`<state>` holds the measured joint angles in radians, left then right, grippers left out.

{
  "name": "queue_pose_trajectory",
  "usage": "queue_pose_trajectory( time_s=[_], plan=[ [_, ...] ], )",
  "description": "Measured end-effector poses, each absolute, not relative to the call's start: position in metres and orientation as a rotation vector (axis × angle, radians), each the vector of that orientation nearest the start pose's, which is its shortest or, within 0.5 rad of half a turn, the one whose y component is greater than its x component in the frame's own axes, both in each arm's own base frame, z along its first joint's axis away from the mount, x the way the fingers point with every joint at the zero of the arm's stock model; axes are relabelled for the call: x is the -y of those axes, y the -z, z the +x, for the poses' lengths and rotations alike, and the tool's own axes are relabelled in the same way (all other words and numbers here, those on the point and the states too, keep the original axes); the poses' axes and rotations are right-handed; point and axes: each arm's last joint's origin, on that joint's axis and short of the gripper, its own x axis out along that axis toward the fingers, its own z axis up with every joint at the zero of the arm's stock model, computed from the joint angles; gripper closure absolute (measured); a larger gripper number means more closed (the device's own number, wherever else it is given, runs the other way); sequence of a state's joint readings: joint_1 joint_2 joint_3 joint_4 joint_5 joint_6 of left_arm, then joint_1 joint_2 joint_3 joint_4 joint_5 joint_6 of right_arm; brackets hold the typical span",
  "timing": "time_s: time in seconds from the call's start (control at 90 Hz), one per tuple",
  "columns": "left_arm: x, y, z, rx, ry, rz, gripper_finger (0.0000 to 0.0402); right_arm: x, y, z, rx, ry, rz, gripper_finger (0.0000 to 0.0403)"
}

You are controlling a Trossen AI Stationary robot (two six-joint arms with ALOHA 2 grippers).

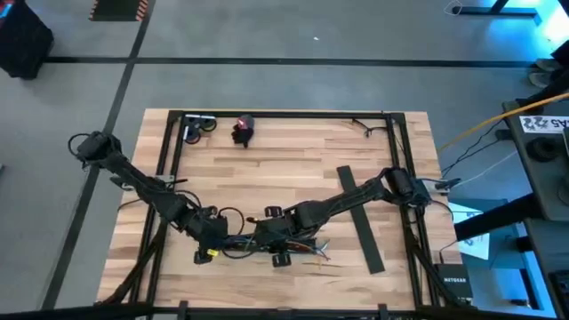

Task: Ziptie cables
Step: Insert the zip tied cables into the black cable duct, then close the black cable duct

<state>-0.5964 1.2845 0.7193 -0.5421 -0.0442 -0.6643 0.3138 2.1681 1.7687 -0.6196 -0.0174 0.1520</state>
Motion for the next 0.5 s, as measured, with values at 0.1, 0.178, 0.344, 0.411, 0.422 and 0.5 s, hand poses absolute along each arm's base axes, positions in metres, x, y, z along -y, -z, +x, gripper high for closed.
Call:
queue_pose_trajectory(
  time_s=[0.1, 0.178, 0.344, 0.411, 0.422, 0.5],
  plan=[
    [0.123, -0.201, 0.183, -1.133, 0.138, -0.242, 0.0249, -0.145, -0.201, 0.444, -1.037, -0.223, -0.014, 0.0261],
    [0.119, -0.215, 0.178, -1.105, 0.147, -0.263, 0.0249, -0.143, -0.205, 0.44, -1.06, -0.22, -0.018, 0.0261],
    [0.11, -0.245, 0.168, -0.994, 0.133, -0.29, 0.025, -0.135, -0.245, 0.417, -1.088, -0.177, -0.006, 0.0261],
    [0.105, -0.252, 0.165, -0.935, 0.106, -0.284, 0.0261, -0.131, -0.264, 0.405, -1.092, -0.147, -0.002, 0.0261],
    [0.105, -0.253, 0.165, -0.927, 0.1, -0.28, 0.0264, -0.13, -0.267, 0.402, -1.094, -0.141, -0.003, 0.0261],
    [0.1, -0.256, 0.164, -0.884, 0.07, -0.262, 0.0302, -0.125, -0.284, 0.389, -1.107, -0.111, 0.004, 0.0261]
  ],
)
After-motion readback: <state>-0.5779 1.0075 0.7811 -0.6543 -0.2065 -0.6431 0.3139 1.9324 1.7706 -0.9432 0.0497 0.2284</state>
